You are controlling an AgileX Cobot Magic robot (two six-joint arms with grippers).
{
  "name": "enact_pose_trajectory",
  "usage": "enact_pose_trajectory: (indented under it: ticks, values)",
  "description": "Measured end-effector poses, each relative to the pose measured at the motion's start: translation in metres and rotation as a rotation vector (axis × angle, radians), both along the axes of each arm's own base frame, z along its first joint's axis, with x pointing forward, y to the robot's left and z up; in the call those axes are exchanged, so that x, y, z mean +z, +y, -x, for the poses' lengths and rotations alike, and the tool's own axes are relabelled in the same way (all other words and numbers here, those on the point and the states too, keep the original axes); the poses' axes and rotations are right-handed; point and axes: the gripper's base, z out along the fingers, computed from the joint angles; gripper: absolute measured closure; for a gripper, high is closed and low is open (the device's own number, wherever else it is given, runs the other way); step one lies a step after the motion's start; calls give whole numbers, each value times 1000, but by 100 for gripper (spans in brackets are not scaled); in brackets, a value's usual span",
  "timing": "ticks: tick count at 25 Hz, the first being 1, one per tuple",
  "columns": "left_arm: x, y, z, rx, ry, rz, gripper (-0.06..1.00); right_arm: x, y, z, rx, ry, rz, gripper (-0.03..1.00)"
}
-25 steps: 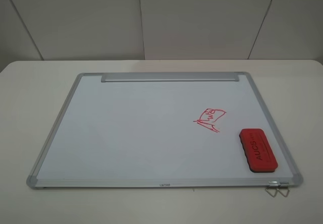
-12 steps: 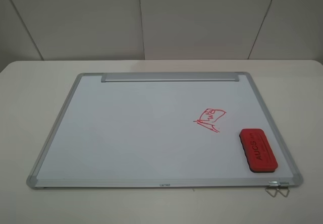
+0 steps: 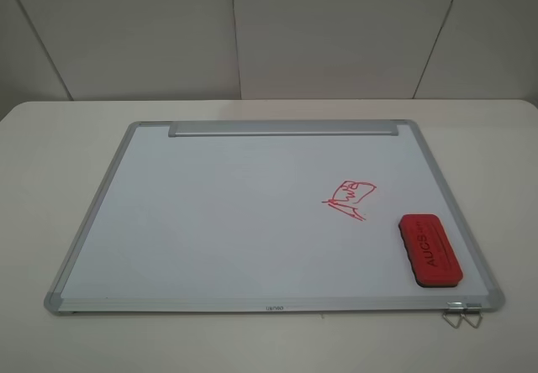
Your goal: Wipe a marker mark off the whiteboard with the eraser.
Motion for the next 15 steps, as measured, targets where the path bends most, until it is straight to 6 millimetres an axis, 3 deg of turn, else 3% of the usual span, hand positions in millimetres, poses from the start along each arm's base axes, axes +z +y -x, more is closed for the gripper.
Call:
enact_pose_trajectory:
  ticks: [15]
  values:
    - [0,0,0,0,0,0,17,0,0,0,0,0,0,23]
